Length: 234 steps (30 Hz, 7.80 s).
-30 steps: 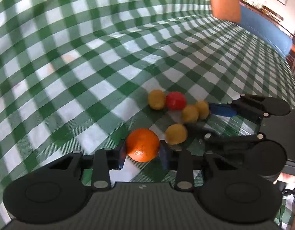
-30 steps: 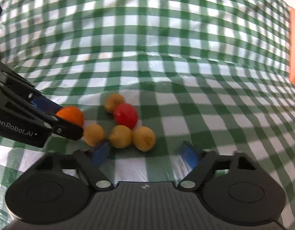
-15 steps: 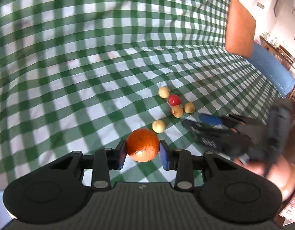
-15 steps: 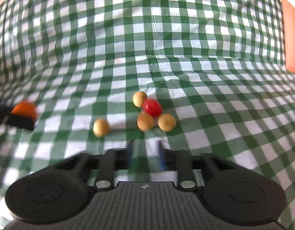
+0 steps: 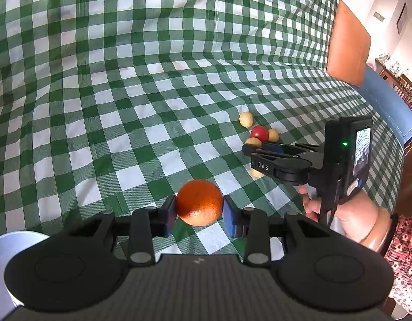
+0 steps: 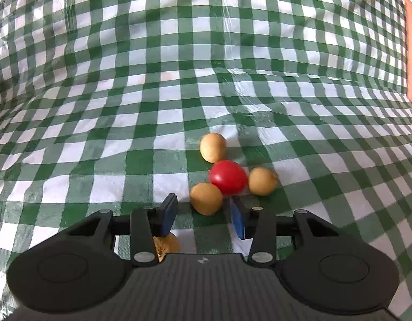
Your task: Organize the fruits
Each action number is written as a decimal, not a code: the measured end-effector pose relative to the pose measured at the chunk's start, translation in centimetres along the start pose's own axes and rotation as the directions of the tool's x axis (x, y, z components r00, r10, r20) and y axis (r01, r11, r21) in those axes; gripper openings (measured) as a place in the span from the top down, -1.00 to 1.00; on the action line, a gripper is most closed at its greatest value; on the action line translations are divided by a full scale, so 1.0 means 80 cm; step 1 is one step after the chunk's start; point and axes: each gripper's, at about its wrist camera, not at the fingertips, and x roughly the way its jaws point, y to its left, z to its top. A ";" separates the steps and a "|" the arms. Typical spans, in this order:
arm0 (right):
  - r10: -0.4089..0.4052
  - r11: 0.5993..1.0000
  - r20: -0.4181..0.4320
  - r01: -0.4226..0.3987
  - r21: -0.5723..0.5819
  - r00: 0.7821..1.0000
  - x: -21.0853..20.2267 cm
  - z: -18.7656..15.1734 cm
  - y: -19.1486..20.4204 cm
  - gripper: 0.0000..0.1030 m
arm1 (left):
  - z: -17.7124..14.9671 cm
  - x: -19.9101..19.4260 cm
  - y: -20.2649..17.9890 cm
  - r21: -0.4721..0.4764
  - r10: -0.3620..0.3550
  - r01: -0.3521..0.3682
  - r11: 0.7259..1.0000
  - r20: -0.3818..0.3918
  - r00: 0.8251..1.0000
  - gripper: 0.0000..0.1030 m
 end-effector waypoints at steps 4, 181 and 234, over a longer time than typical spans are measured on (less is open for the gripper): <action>0.018 1.000 0.042 -0.018 0.021 0.999 -0.040 -0.004 0.000 0.48 | -0.001 -0.010 -0.003 0.000 0.002 -0.002 1.000 0.012 1.000 0.22; 0.225 0.968 0.128 -0.207 -0.143 0.966 -0.534 -0.097 0.306 -0.99 | -0.234 -0.429 0.089 -0.299 0.466 -0.403 0.865 0.182 0.866 -1.00; -0.247 0.944 0.041 0.231 0.235 0.968 -0.238 -0.032 -0.037 -0.99 | -0.031 -0.062 -0.040 -0.055 0.161 -0.161 0.985 -0.011 0.987 -1.00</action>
